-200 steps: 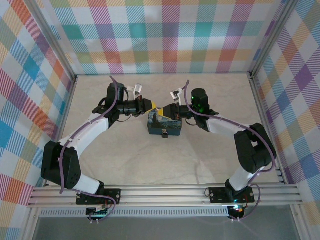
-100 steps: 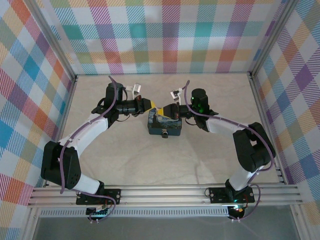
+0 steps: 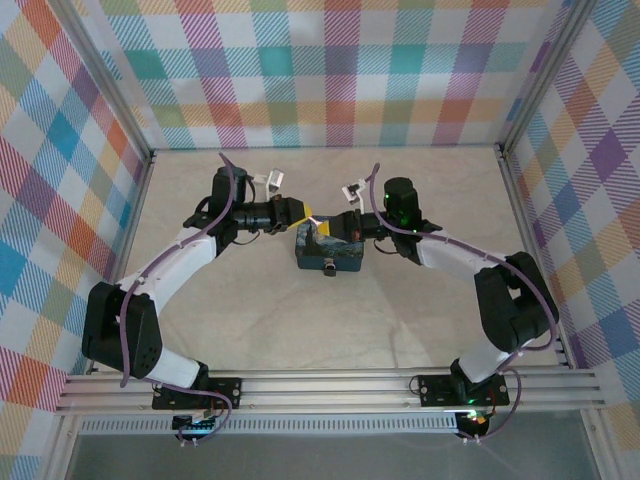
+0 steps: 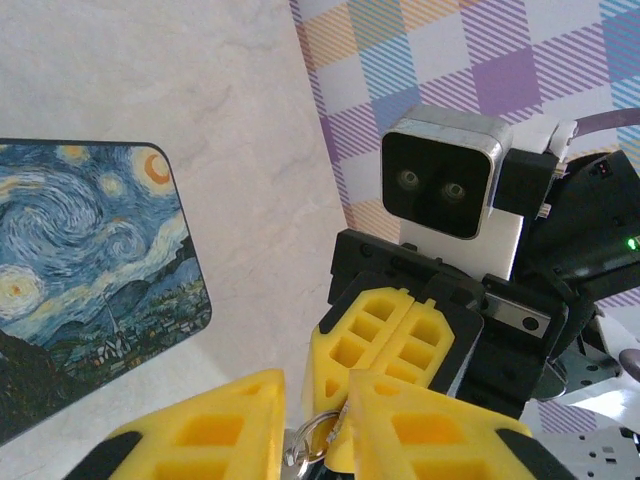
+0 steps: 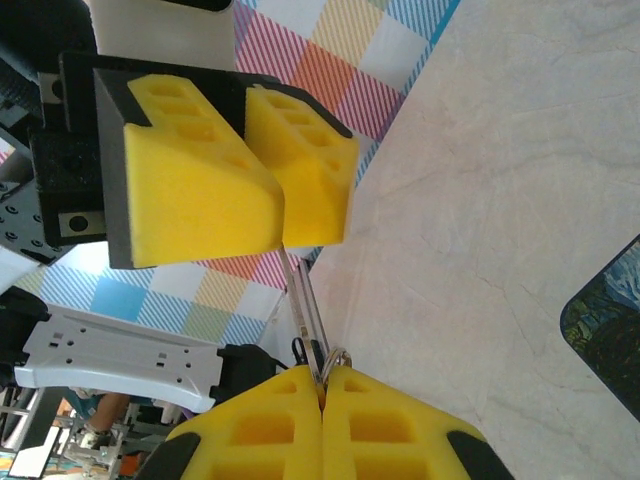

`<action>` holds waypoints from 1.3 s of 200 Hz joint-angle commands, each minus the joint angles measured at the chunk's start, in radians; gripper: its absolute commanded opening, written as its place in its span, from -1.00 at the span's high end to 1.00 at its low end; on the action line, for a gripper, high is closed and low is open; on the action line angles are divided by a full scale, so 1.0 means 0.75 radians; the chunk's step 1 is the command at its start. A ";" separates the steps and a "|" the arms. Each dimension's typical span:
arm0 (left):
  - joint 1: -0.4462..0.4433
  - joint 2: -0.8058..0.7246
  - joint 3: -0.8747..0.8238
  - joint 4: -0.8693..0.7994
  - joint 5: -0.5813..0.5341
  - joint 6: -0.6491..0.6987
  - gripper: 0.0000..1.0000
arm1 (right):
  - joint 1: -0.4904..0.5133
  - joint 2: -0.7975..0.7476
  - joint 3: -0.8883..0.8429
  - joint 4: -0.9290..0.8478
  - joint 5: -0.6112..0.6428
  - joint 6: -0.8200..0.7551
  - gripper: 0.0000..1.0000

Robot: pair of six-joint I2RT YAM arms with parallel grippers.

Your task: Unlock a padlock with a key

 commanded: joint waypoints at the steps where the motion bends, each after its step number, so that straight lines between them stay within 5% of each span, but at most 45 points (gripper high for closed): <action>1: 0.008 -0.010 0.007 -0.020 0.068 0.048 0.43 | 0.009 -0.035 0.025 -0.076 -0.041 -0.092 1.00; 41: -0.012 -0.004 0.008 -0.023 0.102 0.069 0.25 | 0.012 -0.020 0.044 -0.069 -0.060 -0.075 1.00; 95: -0.053 0.015 0.041 -0.083 0.112 0.129 0.41 | 0.025 -0.002 0.067 -0.057 -0.073 -0.059 1.00; 157: -0.055 0.015 0.047 -0.123 0.109 0.166 0.83 | 0.029 0.006 0.071 -0.076 -0.072 -0.065 1.00; 214: -0.055 0.006 0.035 -0.129 0.102 0.169 1.00 | 0.017 -0.033 0.035 -0.051 -0.064 -0.064 0.40; 260: -0.055 0.005 0.029 -0.102 0.107 0.149 1.00 | 0.014 0.005 0.016 0.125 -0.060 0.077 0.41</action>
